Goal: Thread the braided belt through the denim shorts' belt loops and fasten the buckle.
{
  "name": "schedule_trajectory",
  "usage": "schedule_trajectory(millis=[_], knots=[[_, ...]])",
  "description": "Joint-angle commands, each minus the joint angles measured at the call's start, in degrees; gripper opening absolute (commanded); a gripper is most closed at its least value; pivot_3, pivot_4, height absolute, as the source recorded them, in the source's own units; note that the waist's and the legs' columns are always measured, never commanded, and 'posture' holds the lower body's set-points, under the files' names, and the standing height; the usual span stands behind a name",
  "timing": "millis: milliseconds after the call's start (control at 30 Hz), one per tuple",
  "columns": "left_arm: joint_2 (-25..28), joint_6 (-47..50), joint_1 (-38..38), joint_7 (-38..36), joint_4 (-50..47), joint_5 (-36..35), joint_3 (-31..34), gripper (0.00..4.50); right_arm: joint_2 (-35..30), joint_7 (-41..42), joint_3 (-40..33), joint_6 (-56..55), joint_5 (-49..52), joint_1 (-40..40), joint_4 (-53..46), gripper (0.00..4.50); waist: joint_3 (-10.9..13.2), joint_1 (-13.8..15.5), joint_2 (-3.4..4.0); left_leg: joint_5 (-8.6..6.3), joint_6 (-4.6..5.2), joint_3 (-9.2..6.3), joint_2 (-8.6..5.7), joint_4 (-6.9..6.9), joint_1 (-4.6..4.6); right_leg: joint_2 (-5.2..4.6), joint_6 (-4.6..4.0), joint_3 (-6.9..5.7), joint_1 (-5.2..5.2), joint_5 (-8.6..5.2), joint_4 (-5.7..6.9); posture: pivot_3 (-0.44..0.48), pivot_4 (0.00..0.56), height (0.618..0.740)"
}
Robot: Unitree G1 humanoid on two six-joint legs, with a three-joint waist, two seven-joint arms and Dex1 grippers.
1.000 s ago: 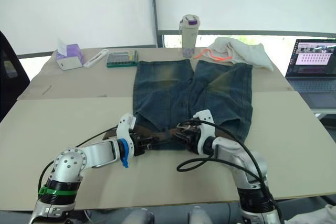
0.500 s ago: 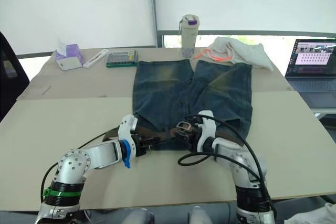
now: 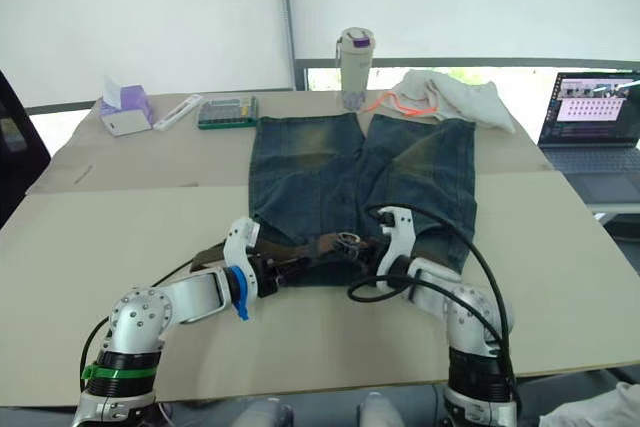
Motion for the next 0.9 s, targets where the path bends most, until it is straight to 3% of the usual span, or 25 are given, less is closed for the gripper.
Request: schedule_trajectory(millis=[33, 133, 233, 433, 600, 900], knots=[[1.7, -0.2, 2.0, -2.2, -1.7, 3.0, 0.4, 3.63, 0.7, -1.0, -4.1, 0.8, 5.5, -1.8, -1.7, 0.0, 0.0, -0.1, 0.01, 0.0, 0.0, 0.01, 0.0, -0.01, 0.0, 0.0, 0.0, 0.0, 0.0, 0.0, 0.0, 0.0, 0.15, 0.74], [4.3, -0.9, 3.5, -7.0, -4.3, 5.0, -0.2, 4.47, 1.5, -2.0, -7.6, 1.7, 10.8, -2.7, -1.1, 0.0, 0.0, -0.5, 0.03, -0.01, 0.01, 0.02, 0.07, -0.05, 0.02, 0.06, -0.01, 0.01, -0.01, -0.01, 0.01, 0.0, 0.15, 0.74], [5.6, -2.0, 4.7, -11.8, -6.4, 4.1, 0.8, 4.47, 2.3, -4.1, -10.8, 2.4, 17.1, -3.4, 0.0, 0.0, 0.0, -0.7, 0.12, -0.01, 0.01, 0.03, 0.11, -0.09, 0.03, 0.08, -0.04, 0.01, -0.02, -0.02, 0.01, 0.0, 0.15, 0.74], [7.4, -1.0, 5.7, -20.0, -7.7, -4.9, 6.3, 4.47, 1.6, -10.5, -15.9, 0.4, 34.6, -4.5, 3.4, 0.0, 0.1, -0.7, 0.16, -0.02, 0.06, 0.05, 0.12, -0.08, -0.05, 0.05, -0.05, 0.0, -0.07, -0.03, -0.01, 0.0, 0.15, 0.74], [1.5, -4.3, 1.6, -13.0, -5.7, -21.5, 7.8, 4.47, 2.6, -16.9, -13.2, -3.5, 44.9, -5.1, 4.5, 0.0, 0.1, -0.6, 0.17, -0.04, 0.1, 0.07, 0.13, -0.06, -0.05, 0.02, -0.01, 0.0, -0.04, -0.05, -0.02, 0.0, 0.15, 0.74], [-4.6, -11.7, 0.0, -0.8, -6.5, -33.6, 4.4, 4.47, 3.6, -22.9, -4.4, -10.6, 49.4, -2.6, 2.5, 0.0, 0.1, -0.7, 0.19, -0.05, 0.13, 0.08, 0.15, -0.05, -0.06, 0.02, -0.02, 0.05, -0.04, -0.03, 0.0, 0.0, 0.15, 0.74]])
